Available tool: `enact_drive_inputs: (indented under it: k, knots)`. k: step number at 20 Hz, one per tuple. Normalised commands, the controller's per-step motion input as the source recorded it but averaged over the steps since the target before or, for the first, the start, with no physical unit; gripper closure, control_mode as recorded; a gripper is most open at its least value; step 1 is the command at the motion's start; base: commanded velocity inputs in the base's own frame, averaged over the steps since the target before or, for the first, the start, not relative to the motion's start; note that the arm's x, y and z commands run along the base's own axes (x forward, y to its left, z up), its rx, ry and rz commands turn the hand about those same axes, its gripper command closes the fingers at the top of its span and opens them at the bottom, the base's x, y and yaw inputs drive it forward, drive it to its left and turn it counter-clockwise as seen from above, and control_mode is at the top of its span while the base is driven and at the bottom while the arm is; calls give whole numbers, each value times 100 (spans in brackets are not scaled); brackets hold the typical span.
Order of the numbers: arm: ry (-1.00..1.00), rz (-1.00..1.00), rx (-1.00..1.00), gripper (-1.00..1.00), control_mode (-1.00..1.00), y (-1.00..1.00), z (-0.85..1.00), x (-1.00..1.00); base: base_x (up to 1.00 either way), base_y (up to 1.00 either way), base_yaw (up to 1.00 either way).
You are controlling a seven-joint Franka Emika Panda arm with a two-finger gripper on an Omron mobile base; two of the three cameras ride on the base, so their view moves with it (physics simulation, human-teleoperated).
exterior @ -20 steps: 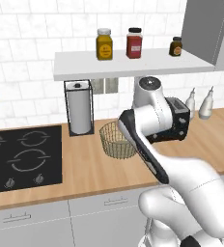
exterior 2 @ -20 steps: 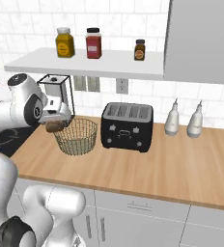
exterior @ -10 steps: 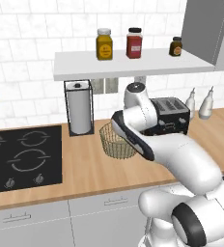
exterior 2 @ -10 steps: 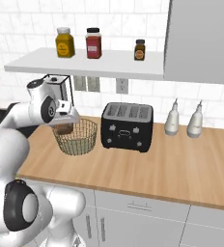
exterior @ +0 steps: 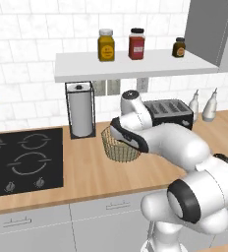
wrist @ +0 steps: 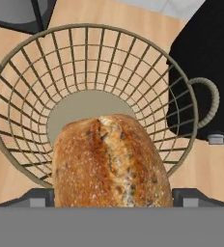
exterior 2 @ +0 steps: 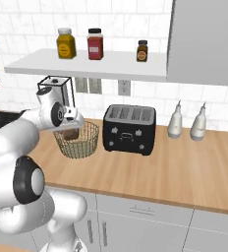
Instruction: Open the cabinet, pick up the bread from the cabinet and place it in the basket. Then move the basket to the dining counter.
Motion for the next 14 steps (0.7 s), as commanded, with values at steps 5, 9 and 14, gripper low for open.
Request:
enact_drive_inputs:
  k: [5,9,14]
  knots:
    - [0,0,-1,100,-100,-7,-15,34,0,0,0]
    - [2,0,1,100,-100,-7,-3,30,0,0,0]
    - [0,0,3,100,-100,-2,-18,41,0,0,0]
